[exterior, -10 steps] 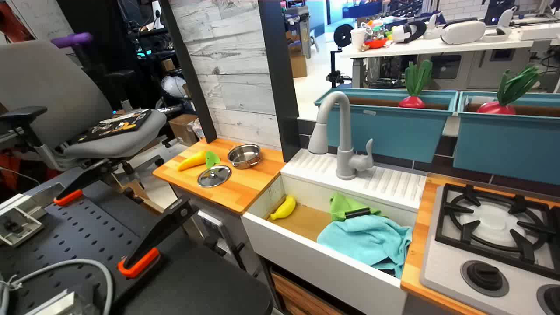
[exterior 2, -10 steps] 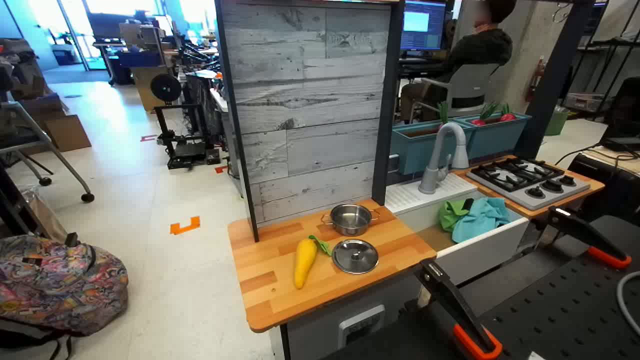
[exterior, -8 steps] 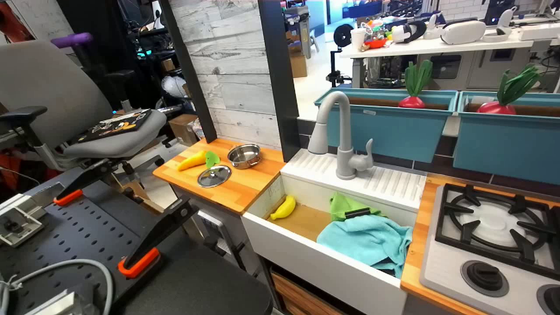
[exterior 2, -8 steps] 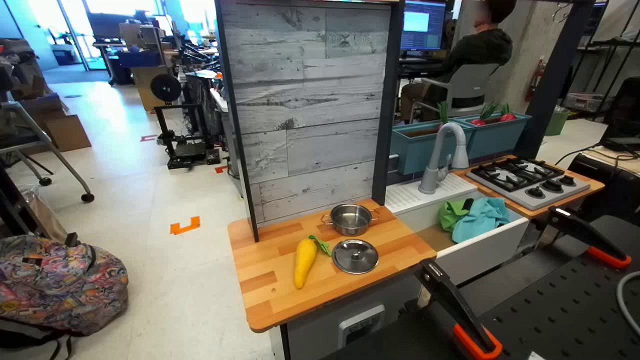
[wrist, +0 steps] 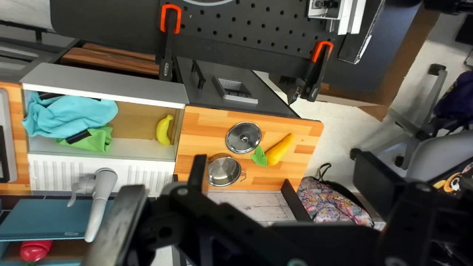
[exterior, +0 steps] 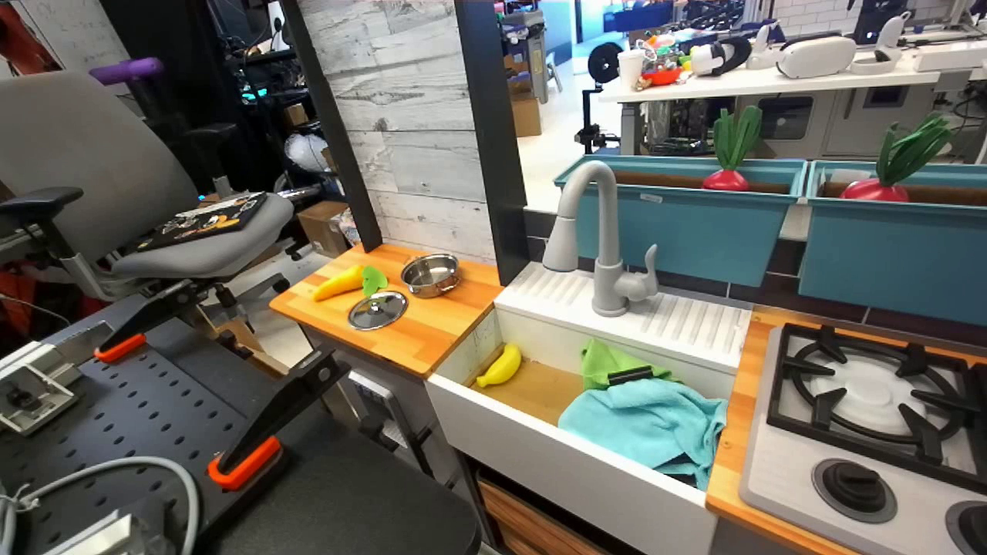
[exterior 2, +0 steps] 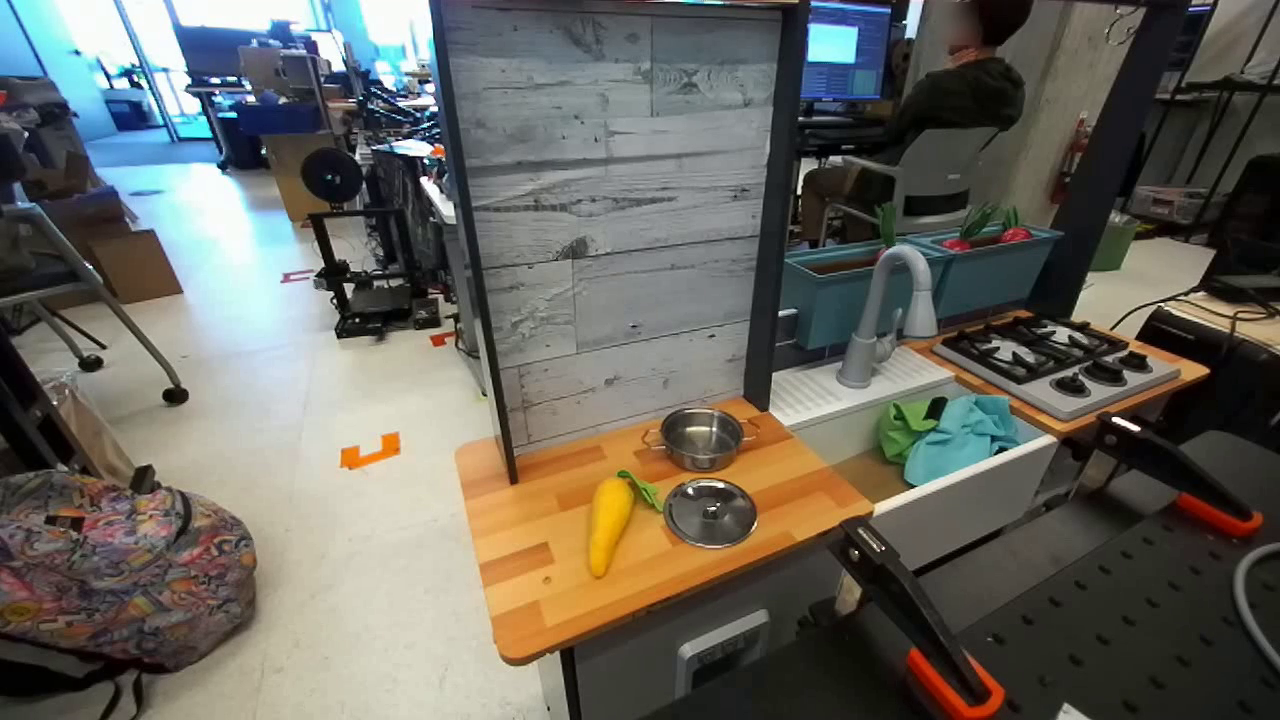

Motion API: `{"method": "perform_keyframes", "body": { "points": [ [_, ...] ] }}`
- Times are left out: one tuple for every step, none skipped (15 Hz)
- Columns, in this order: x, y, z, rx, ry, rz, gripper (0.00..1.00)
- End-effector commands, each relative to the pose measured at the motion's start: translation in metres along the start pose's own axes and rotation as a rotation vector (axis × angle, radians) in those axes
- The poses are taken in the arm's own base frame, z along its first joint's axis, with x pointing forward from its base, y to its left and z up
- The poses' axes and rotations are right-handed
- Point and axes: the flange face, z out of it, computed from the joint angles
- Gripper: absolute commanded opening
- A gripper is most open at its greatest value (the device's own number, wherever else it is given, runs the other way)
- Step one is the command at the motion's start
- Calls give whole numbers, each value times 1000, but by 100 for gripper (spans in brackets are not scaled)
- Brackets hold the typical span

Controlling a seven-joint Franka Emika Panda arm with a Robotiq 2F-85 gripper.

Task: Put the silver lid on the silver pot

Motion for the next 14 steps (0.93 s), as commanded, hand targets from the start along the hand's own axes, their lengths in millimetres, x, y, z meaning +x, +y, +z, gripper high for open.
{"method": "perform_keyframes", "body": {
  "points": [
    [37,8,13,-5,-31,23,100],
    [48,10,21,-4,-46,25,100],
    [59,12,28,-6,-57,28,100],
    [70,13,38,-12,-70,28,100],
    [82,14,49,-25,-80,27,100],
    [93,16,60,-37,-93,27,100],
    [106,18,75,-57,-102,27,100],
    [117,21,89,-76,-114,26,100],
    [125,24,105,-83,-138,32,100],
    [133,27,122,-93,-157,52,100],
    [141,31,139,-102,-175,66,100],
    [148,36,157,-108,-193,78,100],
    [154,40,175,-119,-212,90,100],
    [161,43,194,-112,-227,105,100]
  ]
}}
